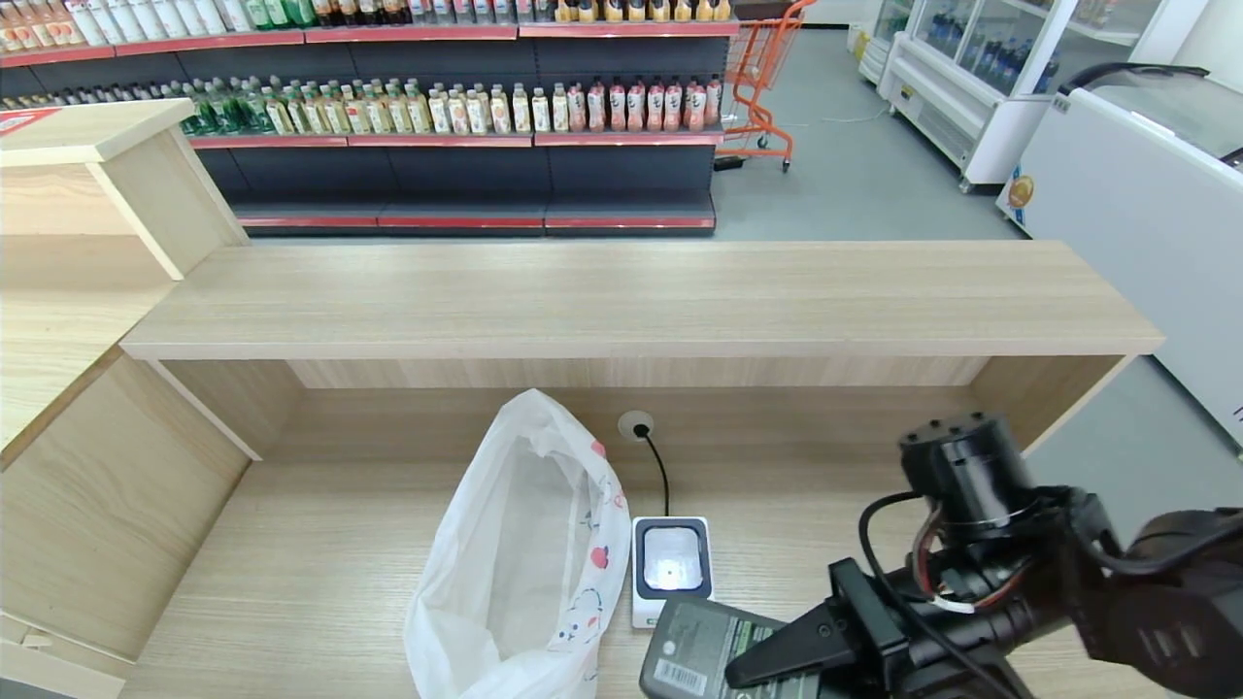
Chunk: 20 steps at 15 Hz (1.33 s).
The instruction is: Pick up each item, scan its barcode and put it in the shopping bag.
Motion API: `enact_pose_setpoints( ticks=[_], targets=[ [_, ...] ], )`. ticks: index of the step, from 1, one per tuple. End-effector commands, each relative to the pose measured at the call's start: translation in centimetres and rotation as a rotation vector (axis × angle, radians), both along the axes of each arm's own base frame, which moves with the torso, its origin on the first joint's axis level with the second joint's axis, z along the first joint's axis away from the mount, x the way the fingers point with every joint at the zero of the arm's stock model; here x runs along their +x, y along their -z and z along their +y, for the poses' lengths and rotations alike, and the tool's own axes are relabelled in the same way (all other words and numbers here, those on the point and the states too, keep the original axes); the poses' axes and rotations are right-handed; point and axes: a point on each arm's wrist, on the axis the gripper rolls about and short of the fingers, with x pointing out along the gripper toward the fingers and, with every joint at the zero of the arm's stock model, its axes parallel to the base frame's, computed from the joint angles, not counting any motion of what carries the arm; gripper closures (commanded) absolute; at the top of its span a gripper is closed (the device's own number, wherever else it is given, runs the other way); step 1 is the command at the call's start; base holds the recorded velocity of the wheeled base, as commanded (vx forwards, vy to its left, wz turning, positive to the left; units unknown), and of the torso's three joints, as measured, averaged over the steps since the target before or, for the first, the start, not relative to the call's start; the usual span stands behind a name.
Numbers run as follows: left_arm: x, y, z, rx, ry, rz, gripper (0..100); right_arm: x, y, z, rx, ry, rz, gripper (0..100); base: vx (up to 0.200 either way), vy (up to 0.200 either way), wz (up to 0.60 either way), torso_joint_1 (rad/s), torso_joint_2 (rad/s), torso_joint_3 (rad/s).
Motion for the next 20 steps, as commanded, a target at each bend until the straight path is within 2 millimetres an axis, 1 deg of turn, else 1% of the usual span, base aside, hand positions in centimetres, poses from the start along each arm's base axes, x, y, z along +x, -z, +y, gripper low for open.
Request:
enact_pose_setpoints(
  ticks=[1, 2, 3, 4, 5, 6, 7, 8, 9, 10, 12, 13, 14, 17, 20],
  targets=[
    [0.0, 0.0, 0.0, 0.000, 0.000, -0.001, 0, -3.8, -7.0, -7.1, 0.131, 0.340, 0.121, 100, 0.000, 0.000, 0.00, 0.000, 0.00, 0.000],
    [0.0, 0.0, 0.0, 0.000, 0.000, -0.001, 0, -4.5, -7.5, -7.9, 0.147, 0.399, 0.212, 100, 0.000, 0.000, 0.00, 0.000, 0.00, 0.000],
    [0.0, 0.0, 0.0, 0.000, 0.001, -0.001, 0, -5.8, -7.6, -8.7, 0.160, 0.481, 0.464, 100, 0.000, 0.000, 0.00, 0.000, 0.00, 0.000],
    [0.0, 0.0, 0.0, 0.000, 0.000, -0.001, 0, -6.6, -7.1, -10.6, 0.200, 0.657, 0.761, 100, 0.000, 0.000, 0.00, 0.000, 0.00, 0.000],
    [0.0, 0.0, 0.0, 0.000, 0.000, -0.001, 0, -6.9, -6.1, -12.0, 0.232, 0.784, 0.970, 100, 0.000, 0.000, 0.00, 0.000, 0.00, 0.000],
    [0.0, 0.0, 0.0, 0.000, 0.000, -0.001, 0, -7.1, -5.2, -12.7, 0.252, 0.871, 1.197, 100, 0.000, 0.000, 0.00, 0.000, 0.00, 0.000],
    [0.0, 0.0, 0.0, 0.000, 0.000, -0.001, 0, -7.5, -4.7, -13.0, 0.270, 0.931, 1.379, 100, 0.000, 0.000, 0.00, 0.000, 0.00, 0.000],
    [0.0, 0.0, 0.0, 0.000, 0.000, -0.001, 0, -8.0, -4.2, -13.2, 0.288, 0.993, 1.507, 100, 0.000, 0.000, 0.00, 0.000, 0.00, 0.000],
    [0.0, 0.0, 0.0, 0.000, 0.000, -0.001, 0, -8.6, -4.0, -13.4, 0.361, 1.105, 1.741, 100, 0.000, 0.000, 0.00, 0.000, 0.00, 0.000],
    [0.0, 0.0, 0.0, 0.000, 0.001, -0.001, 0, -8.8, -4.6, -13.3, 0.439, 1.132, 1.939, 100, 0.000, 0.000, 0.00, 0.000, 0.00, 0.000],
    [0.0, 0.0, 0.0, 0.000, 0.000, -0.001, 0, -8.8, -5.9, -12.5, 0.504, 1.105, 2.250, 100, 0.000, 0.000, 0.00, 0.000, 0.00, 0.000],
    [0.0, 0.0, 0.0, 0.000, 0.000, -0.001, 0, -8.7, -6.4, -12.5, 0.537, 1.095, 2.345, 100, 0.000, 0.000, 0.00, 0.000, 0.00, 0.000],
    [0.0, 0.0, 0.0, 0.000, 0.000, -0.001, 0, -8.7, -6.5, -12.4, 0.545, 1.091, 2.386, 100, 0.000, 0.000, 0.00, 0.000, 0.00, 0.000],
    [0.0, 0.0, 0.0, 0.000, 0.000, -0.001, 0, -8.6, -5.4, -12.4, 0.521, 1.121, 2.430, 100, 0.000, 0.000, 0.00, 0.000, 0.00, 0.000],
    [0.0, 0.0, 0.0, 0.000, 0.000, -0.001, 0, -8.9, -4.6, -12.3, 0.486, 1.135, 2.452, 100, 0.000, 0.000, 0.00, 0.000, 0.00, 0.000]
  ],
)
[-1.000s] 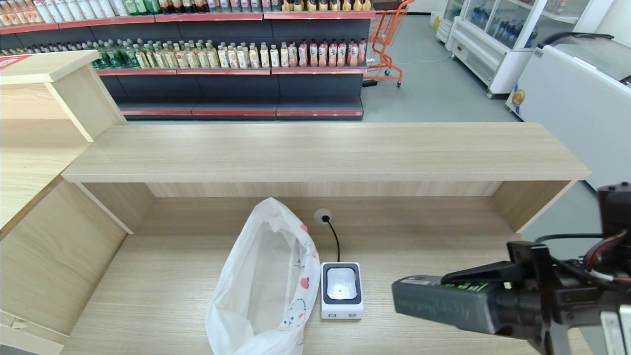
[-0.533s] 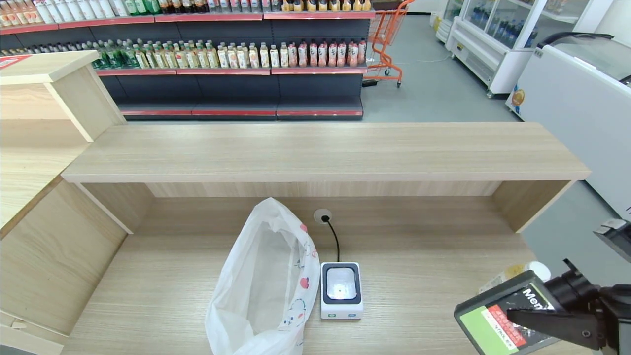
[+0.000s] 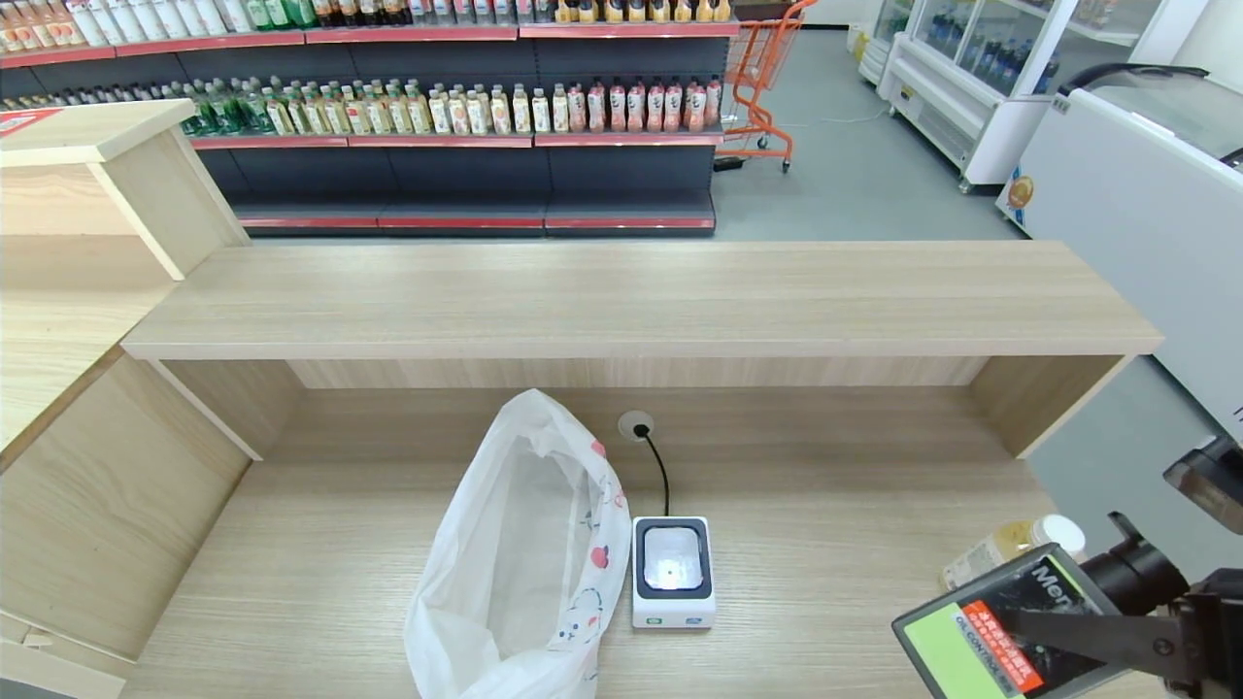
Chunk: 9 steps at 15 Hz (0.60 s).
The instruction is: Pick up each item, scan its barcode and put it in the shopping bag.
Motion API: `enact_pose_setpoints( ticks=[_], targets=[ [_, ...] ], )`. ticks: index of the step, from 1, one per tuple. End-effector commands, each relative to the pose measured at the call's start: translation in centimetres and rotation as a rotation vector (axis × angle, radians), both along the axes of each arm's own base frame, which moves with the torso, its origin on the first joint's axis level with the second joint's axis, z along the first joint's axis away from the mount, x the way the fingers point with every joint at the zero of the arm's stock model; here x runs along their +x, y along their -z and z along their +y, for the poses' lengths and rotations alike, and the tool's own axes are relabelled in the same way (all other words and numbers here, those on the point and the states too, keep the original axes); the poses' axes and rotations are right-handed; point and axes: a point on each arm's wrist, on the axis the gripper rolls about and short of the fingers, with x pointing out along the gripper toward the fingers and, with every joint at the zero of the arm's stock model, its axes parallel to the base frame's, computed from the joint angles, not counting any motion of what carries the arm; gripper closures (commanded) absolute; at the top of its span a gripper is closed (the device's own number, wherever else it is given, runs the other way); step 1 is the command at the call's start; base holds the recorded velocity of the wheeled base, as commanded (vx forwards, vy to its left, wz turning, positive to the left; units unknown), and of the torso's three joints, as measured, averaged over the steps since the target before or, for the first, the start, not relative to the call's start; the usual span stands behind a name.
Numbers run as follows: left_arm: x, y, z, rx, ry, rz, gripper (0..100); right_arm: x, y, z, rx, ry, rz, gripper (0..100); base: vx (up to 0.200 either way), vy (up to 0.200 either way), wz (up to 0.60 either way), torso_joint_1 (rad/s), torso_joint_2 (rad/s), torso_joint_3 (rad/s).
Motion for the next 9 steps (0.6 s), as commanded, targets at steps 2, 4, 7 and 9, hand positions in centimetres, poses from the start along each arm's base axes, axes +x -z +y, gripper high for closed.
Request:
enact_pose_setpoints(
  ticks=[2, 4, 7, 9],
  targets=[
    [0.00, 0.00, 0.00, 0.000, 0.000, -0.001, 0, -0.15, 0.36, 0.09, -0.002, -0.009, 0.011, 100, 0.000, 0.000, 0.00, 0.000, 0.00, 0.000],
    [0.00, 0.00, 0.00, 0.000, 0.000, -0.001, 0, -0.12, 0.38, 0.09, -0.003, -0.008, 0.013, 100, 0.000, 0.000, 0.00, 0.000, 0.00, 0.000],
    [0.00, 0.00, 0.00, 0.002, 0.000, -0.001, 0, -0.09, 0.43, 0.11, -0.004, -0.010, 0.016, 100, 0.000, 0.000, 0.00, 0.000, 0.00, 0.000],
    [0.00, 0.00, 0.00, 0.002, 0.000, -0.001, 0, -0.06, 0.52, 0.12, -0.005, -0.010, 0.022, 100, 0.000, 0.000, 0.00, 0.000, 0.00, 0.000]
  ],
)
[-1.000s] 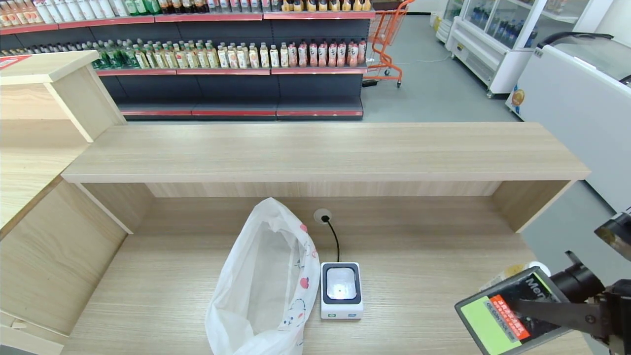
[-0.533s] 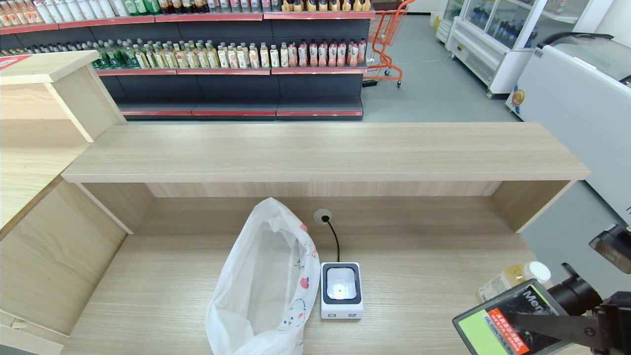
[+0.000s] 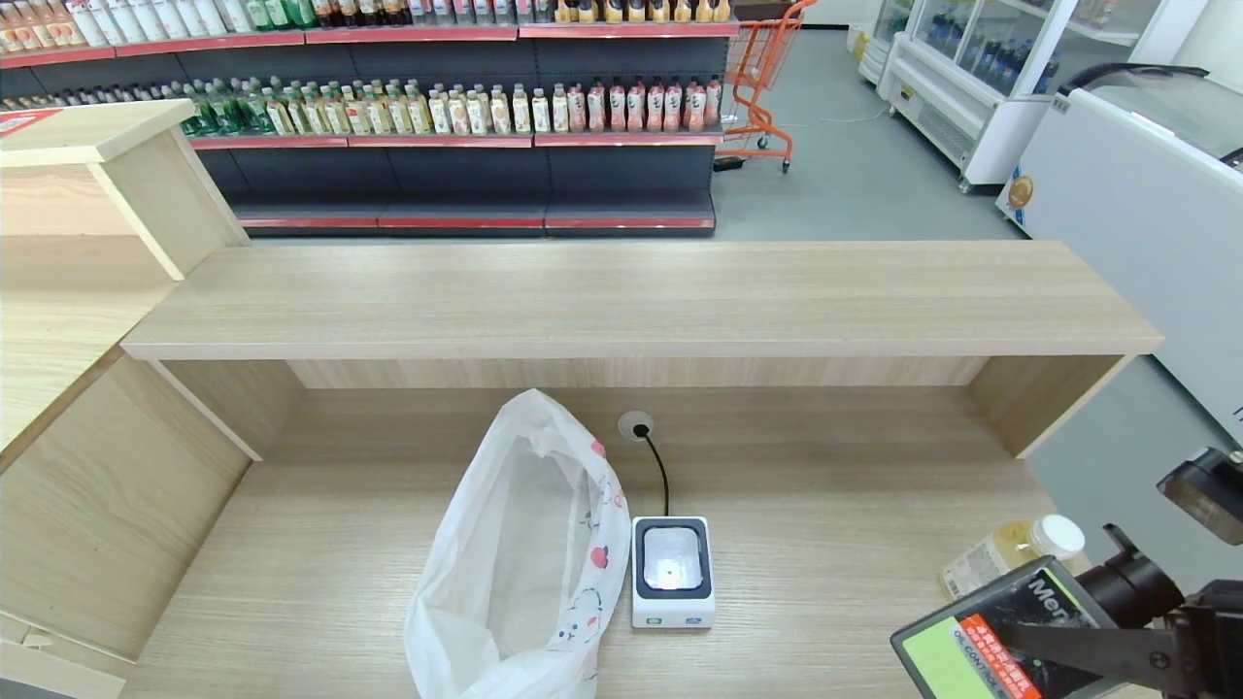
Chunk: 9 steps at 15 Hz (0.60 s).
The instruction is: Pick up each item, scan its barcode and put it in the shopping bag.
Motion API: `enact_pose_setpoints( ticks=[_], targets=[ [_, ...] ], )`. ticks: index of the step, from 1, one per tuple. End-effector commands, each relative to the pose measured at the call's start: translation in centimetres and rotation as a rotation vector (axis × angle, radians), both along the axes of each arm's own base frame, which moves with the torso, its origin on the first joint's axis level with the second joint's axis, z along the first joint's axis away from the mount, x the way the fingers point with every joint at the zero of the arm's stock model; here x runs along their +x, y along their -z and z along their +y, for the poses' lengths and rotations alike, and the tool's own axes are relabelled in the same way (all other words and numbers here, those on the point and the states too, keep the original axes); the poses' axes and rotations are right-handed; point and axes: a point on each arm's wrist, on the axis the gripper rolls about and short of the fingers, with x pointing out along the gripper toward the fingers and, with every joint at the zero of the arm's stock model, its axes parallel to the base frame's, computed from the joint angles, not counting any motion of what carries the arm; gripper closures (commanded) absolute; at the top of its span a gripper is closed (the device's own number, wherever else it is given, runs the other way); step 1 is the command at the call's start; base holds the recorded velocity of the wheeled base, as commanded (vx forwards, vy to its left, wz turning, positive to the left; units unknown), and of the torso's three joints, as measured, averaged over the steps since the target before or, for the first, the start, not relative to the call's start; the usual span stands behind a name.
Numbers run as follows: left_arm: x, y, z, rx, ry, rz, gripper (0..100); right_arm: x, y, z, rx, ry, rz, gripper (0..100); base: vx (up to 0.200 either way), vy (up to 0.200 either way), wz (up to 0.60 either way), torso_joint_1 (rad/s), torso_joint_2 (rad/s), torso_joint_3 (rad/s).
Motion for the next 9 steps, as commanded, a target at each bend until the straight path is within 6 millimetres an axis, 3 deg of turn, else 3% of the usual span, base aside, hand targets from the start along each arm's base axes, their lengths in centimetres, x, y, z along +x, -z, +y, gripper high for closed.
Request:
enact_pose_setpoints(
  ticks=[1, 6, 8, 9],
  targets=[
    [0.0, 0.0, 0.0, 0.001, 0.000, -0.001, 0, 0.1, 0.2, 0.0, -0.001, -0.001, 0.009, 100, 0.000, 0.000, 0.00, 0.000, 0.00, 0.000],
    [0.0, 0.0, 0.0, -0.002, 0.000, -0.001, 0, 1.3, 0.4, 0.0, -0.038, 0.050, 0.032, 100, -0.200, 0.000, 0.00, 0.006, 0.01, 0.000],
    [0.0, 0.0, 0.0, 0.001, 0.000, -0.001, 0, 3.0, 1.4, 0.3, -0.099, 0.051, 0.021, 100, -0.200, 0.000, 0.00, -0.010, -0.01, 0.007],
    [0.0, 0.0, 0.0, 0.001, 0.000, -0.001, 0, 4.5, 2.2, 0.3, -0.179, 0.057, -0.019, 100, 0.000, 0.000, 0.00, 0.000, 0.00, 0.000]
  ],
)
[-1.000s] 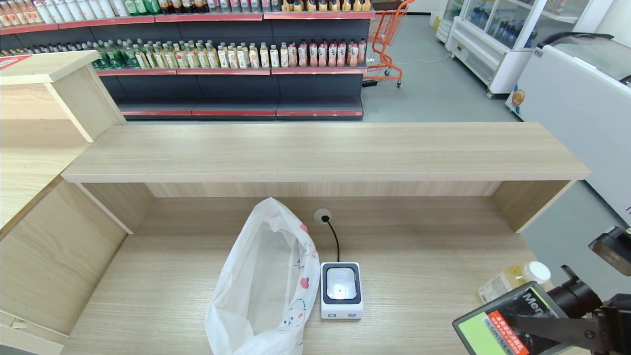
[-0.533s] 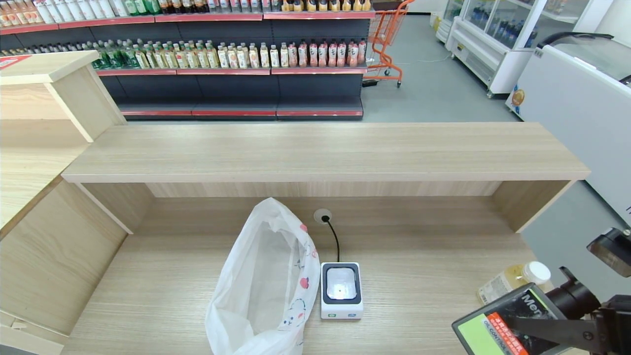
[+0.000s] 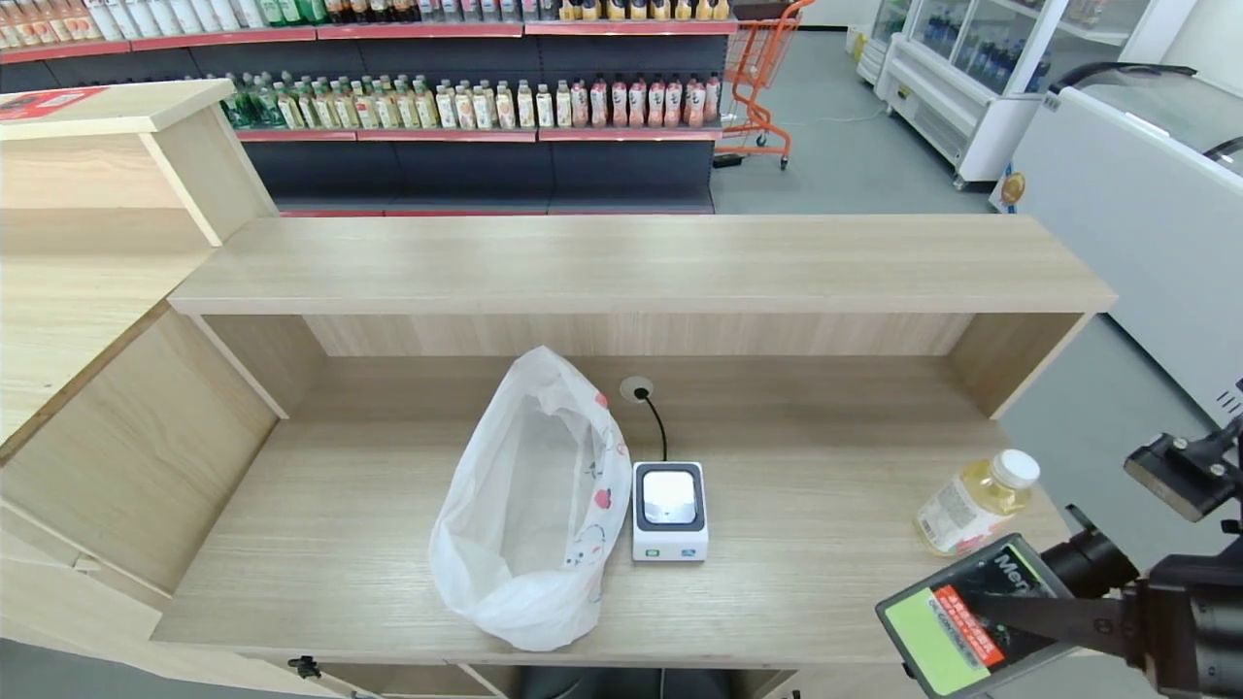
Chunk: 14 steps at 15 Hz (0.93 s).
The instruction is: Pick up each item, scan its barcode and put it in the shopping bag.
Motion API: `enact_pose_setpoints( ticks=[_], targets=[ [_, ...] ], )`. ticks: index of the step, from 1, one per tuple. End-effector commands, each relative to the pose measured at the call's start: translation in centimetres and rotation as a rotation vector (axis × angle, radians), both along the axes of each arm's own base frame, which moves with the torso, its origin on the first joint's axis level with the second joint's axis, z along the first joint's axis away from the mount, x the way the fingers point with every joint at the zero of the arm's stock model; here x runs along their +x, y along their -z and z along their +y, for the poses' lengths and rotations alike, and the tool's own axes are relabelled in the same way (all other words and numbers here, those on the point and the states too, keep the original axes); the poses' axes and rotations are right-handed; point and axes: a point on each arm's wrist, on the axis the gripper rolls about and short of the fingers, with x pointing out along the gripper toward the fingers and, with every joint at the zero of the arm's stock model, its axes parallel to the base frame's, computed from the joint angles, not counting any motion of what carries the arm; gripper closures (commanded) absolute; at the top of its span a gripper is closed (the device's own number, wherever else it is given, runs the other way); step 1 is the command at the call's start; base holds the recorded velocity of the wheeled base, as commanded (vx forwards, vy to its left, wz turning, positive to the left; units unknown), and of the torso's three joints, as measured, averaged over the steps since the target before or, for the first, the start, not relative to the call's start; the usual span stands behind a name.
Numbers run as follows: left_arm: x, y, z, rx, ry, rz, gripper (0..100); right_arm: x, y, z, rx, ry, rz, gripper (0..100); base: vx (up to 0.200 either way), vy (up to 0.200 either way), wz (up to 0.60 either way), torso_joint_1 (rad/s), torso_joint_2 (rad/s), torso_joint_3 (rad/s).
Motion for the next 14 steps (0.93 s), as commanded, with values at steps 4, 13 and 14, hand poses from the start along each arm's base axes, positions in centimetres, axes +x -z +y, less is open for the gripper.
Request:
enact_pose_setpoints(
  ticks=[4, 13, 14],
  targets=[
    [0.0, 0.0, 0.0, 0.002, 0.000, -0.001, 0, 6.9, 2.3, 1.0, -0.149, 0.001, -0.085, 100, 0.000, 0.000, 0.00, 0.000, 0.00, 0.000],
    [0.0, 0.0, 0.0, 0.001, 0.000, -0.001, 0, 10.5, 3.6, 3.3, -0.174, -0.015, -0.047, 100, 0.000, 0.156, 0.00, 0.009, 0.01, 0.000],
    [0.0, 0.0, 0.0, 0.001, 0.000, -0.001, 0, 11.5, 4.4, 3.9, -0.197, 0.005, -0.072, 100, 0.000, 0.000, 0.00, 0.000, 0.00, 0.000]
  ],
)
